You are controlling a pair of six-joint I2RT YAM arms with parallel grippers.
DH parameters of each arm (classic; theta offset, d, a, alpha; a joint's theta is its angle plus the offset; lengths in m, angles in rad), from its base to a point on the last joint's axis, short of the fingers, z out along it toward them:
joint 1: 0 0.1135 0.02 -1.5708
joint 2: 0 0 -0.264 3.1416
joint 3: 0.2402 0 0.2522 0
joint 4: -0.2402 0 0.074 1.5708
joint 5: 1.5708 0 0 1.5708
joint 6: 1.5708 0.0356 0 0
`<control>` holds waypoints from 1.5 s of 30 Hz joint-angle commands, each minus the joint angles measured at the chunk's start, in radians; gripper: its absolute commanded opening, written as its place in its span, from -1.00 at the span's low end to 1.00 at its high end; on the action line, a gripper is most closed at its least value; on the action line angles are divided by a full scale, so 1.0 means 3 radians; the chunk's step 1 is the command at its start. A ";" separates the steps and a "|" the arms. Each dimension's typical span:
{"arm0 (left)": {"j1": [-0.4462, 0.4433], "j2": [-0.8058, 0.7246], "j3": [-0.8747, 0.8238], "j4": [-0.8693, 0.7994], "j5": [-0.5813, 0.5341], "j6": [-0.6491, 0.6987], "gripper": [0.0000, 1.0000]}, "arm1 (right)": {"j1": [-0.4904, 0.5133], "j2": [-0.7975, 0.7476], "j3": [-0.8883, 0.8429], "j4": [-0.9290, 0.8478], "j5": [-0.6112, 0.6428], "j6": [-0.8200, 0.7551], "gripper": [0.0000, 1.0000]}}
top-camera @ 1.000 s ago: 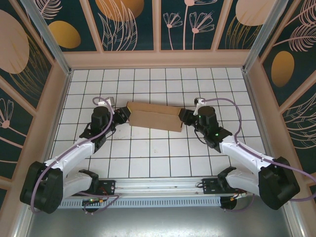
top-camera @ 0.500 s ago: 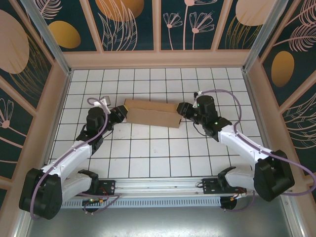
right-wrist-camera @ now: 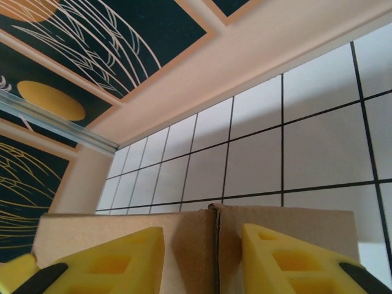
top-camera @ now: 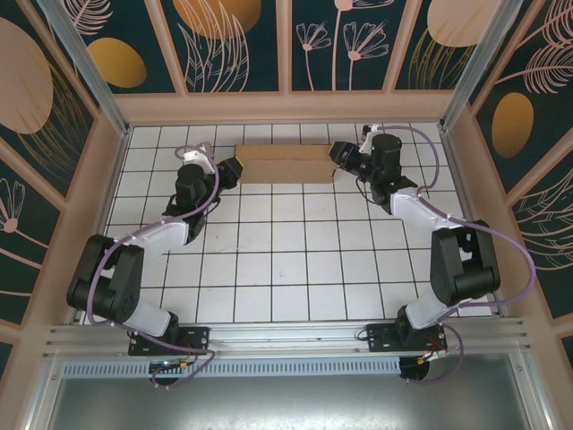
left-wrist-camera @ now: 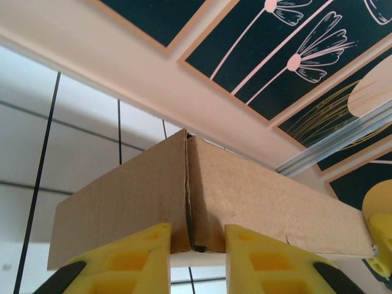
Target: Fold the paper box
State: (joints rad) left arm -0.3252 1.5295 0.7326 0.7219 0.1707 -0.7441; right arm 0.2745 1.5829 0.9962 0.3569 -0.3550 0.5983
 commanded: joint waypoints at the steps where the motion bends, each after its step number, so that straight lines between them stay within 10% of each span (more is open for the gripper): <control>1: -0.0081 0.0114 -0.0059 0.0596 0.0353 0.0151 -0.49 | 0.0113 0.0035 -0.0199 0.0611 -0.0540 -0.0208 -0.26; 20: -0.0529 -0.0617 -0.1496 0.0448 -0.0064 -0.0199 -0.13 | 0.0561 -0.0898 -0.2268 0.1668 0.0293 -0.0177 0.00; 27: -0.0544 -0.1086 -0.1209 -0.0710 -0.0280 -0.0032 0.22 | 0.0470 -0.1206 -0.2242 0.1105 0.0328 -0.0222 0.19; 45: -0.0092 -0.0167 -0.0433 -0.1488 0.0099 0.0132 0.04 | 0.0191 -0.0016 -0.1020 -0.0337 0.0156 -0.0462 0.06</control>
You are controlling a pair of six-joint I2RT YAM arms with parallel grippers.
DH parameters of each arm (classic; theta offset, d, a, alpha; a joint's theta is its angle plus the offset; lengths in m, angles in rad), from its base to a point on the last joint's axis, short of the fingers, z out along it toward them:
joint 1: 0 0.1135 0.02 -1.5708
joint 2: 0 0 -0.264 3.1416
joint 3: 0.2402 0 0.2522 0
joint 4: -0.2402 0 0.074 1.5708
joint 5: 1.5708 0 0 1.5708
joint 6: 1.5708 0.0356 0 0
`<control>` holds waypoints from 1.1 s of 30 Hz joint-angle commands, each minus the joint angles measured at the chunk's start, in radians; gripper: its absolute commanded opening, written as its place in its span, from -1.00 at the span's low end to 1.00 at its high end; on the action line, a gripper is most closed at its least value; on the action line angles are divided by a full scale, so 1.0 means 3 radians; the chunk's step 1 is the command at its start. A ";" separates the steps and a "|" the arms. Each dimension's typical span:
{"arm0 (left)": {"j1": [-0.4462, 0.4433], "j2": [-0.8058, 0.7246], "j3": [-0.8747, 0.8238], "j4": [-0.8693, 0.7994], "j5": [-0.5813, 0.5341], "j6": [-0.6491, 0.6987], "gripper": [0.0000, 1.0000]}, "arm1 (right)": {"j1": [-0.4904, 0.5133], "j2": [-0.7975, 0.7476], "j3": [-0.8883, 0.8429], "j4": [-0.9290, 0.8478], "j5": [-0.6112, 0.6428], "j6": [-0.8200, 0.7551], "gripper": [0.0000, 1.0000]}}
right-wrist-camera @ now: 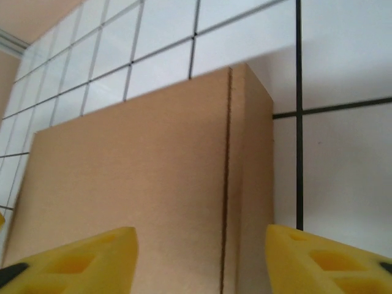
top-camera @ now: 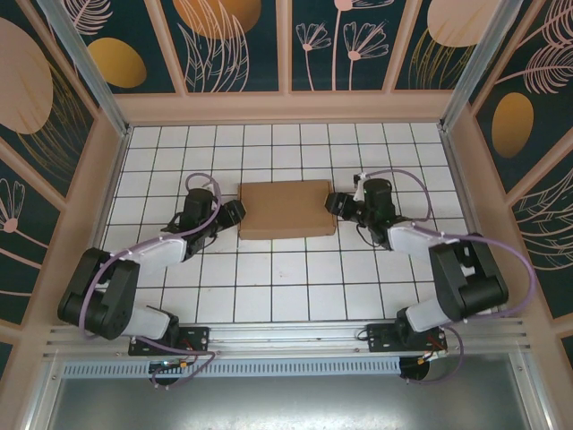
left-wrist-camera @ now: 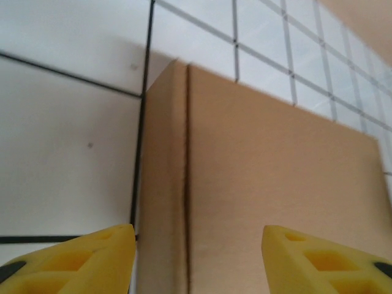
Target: Fold the paper box
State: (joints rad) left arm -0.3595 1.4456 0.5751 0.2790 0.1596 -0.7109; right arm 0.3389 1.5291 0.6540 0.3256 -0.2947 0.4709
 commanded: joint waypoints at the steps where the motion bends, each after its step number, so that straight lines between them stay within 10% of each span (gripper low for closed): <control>1: 0.0022 0.0192 0.0093 0.0056 0.0192 -0.0011 0.01 | -0.0025 0.0243 0.0151 -0.0214 -0.0046 -0.0015 -0.01; 19: 0.0107 0.1125 0.0957 0.0093 0.0311 0.0054 -0.37 | -0.0089 0.1089 0.0857 -0.0249 -0.0146 0.0041 -0.25; 23: 0.0124 0.1081 0.0951 0.0086 0.0259 0.0081 -0.22 | -0.0092 0.1102 0.0888 -0.0257 -0.0187 0.0026 -0.18; 31: 0.0169 0.0364 0.1123 -0.0401 -0.0045 0.0378 0.97 | -0.0152 0.0317 0.0791 -0.0348 0.0035 -0.0128 0.97; 33: 0.0168 0.0107 0.1155 -0.0470 -0.0104 0.0481 0.98 | -0.0162 0.0036 0.0767 -0.0366 0.0169 -0.0222 0.98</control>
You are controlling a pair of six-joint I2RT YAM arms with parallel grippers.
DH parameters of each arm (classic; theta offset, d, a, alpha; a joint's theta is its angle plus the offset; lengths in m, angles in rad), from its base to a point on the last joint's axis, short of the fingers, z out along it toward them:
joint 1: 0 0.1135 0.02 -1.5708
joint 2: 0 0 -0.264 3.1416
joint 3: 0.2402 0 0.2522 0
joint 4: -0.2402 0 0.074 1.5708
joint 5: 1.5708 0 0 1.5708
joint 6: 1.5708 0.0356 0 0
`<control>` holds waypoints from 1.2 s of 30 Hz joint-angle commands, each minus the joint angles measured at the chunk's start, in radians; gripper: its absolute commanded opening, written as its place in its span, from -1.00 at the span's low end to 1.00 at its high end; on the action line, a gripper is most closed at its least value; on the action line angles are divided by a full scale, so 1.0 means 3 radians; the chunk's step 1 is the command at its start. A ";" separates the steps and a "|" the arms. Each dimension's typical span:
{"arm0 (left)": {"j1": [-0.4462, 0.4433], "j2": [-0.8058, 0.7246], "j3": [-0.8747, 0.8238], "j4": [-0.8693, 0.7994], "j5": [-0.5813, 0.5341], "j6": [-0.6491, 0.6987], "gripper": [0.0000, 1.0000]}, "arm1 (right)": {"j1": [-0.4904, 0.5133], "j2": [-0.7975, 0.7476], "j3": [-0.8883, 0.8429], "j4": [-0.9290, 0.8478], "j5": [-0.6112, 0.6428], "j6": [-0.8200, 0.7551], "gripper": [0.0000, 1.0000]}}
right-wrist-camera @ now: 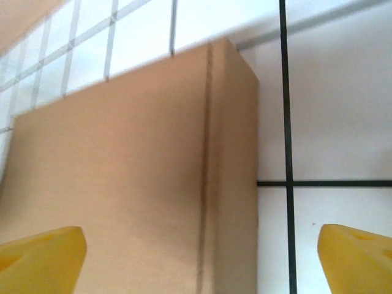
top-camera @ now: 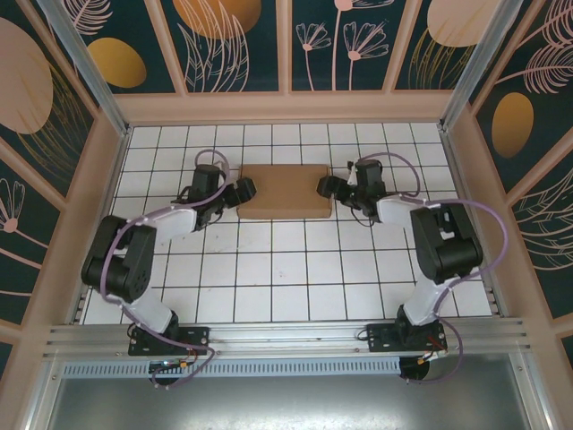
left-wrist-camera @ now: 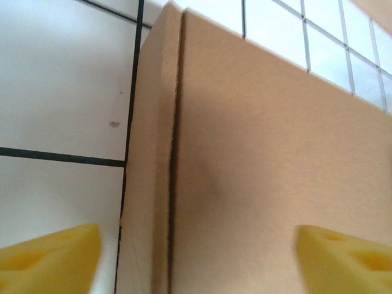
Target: Fold the paper box
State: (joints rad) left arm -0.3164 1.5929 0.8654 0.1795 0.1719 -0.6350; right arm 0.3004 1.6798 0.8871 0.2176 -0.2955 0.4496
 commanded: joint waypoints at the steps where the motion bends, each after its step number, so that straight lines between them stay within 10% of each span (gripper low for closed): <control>1: 0.0028 -0.0515 0.0202 -0.0152 -0.0140 0.0300 0.98 | -0.0042 -0.0617 -0.0043 0.0000 0.0243 -0.0193 0.98; 4: 0.0028 -0.0928 0.0093 -0.0044 -0.0125 0.0622 0.98 | -0.0025 -0.1069 -0.0130 -0.0035 0.0688 -0.0294 0.98; 10: 0.0031 -0.2110 -0.1182 0.1323 -0.1573 0.1204 0.98 | 0.0077 -0.1928 -0.0757 0.0602 0.1677 -0.0726 0.98; 16: 0.0174 -0.1748 -0.1500 0.1368 -0.2458 0.1911 0.98 | 0.0085 -0.1956 -0.1253 0.1388 0.2067 -0.1593 0.98; 20: 0.0595 -0.1598 -0.2150 0.2506 -0.1382 0.2198 0.98 | -0.0158 -0.1603 -0.1345 0.1597 0.2194 -0.1504 0.98; 24: 0.0817 -0.1220 -0.2237 0.2701 -0.1445 0.1942 0.98 | -0.0574 -0.1291 -0.1509 0.1721 0.1789 -0.1344 0.98; 36: 0.0871 -0.0260 -0.2469 0.4313 -0.1559 0.1843 0.98 | -0.1006 -0.0325 -0.2701 0.4682 0.1134 -0.1508 0.98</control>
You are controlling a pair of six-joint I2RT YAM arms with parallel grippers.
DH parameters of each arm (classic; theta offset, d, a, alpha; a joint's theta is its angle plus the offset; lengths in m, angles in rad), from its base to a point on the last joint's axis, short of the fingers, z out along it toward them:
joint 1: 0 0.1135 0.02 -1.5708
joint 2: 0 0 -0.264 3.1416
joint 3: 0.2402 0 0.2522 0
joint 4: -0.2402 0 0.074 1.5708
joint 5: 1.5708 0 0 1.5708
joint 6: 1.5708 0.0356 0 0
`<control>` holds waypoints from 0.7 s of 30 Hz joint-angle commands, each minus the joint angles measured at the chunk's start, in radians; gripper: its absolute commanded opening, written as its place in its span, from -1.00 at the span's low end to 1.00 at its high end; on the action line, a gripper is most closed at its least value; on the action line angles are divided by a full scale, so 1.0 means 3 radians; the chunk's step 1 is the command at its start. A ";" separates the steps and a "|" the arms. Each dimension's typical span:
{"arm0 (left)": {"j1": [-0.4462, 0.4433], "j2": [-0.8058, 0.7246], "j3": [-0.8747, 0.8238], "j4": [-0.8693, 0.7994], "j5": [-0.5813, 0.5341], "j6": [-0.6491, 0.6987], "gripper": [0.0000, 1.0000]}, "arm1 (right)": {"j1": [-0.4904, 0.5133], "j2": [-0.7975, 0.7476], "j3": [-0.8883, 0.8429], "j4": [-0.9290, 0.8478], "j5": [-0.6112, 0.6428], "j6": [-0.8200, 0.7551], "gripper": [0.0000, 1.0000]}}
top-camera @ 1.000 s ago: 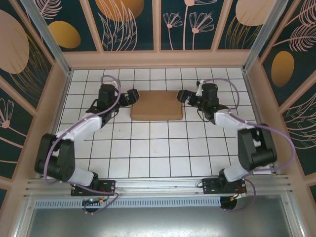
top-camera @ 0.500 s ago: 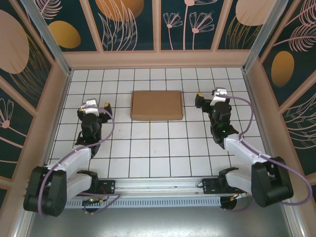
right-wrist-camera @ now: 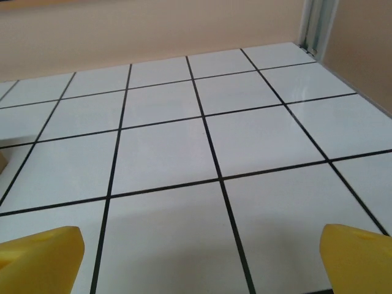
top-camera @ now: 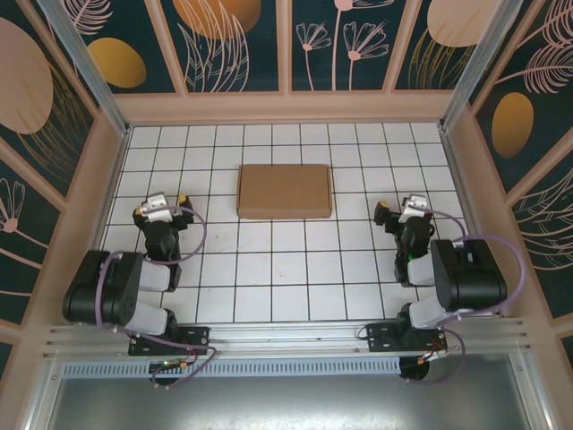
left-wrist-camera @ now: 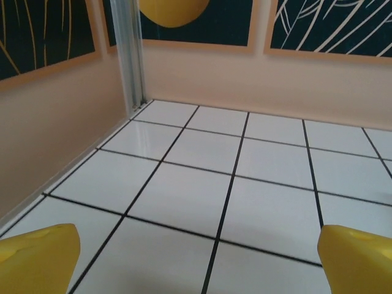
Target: Fold the paper box
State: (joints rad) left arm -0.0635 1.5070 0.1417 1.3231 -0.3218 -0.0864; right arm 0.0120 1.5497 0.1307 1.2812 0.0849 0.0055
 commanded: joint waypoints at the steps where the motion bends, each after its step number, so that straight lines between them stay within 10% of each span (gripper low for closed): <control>1: 0.0030 0.0002 0.0163 0.0034 0.0305 0.0100 0.98 | -0.0071 0.0045 -0.0104 0.0909 -0.0109 0.0019 0.98; 21: 0.0166 0.0042 0.0310 -0.0160 0.0541 0.0026 0.98 | -0.0035 0.0060 0.0222 0.0306 0.0120 0.0033 0.98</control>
State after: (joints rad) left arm -0.0185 1.5261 0.2394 1.2526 -0.1776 -0.0757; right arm -0.0101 1.5681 0.1928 1.3361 0.0895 0.0322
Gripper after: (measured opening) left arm 0.990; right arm 0.990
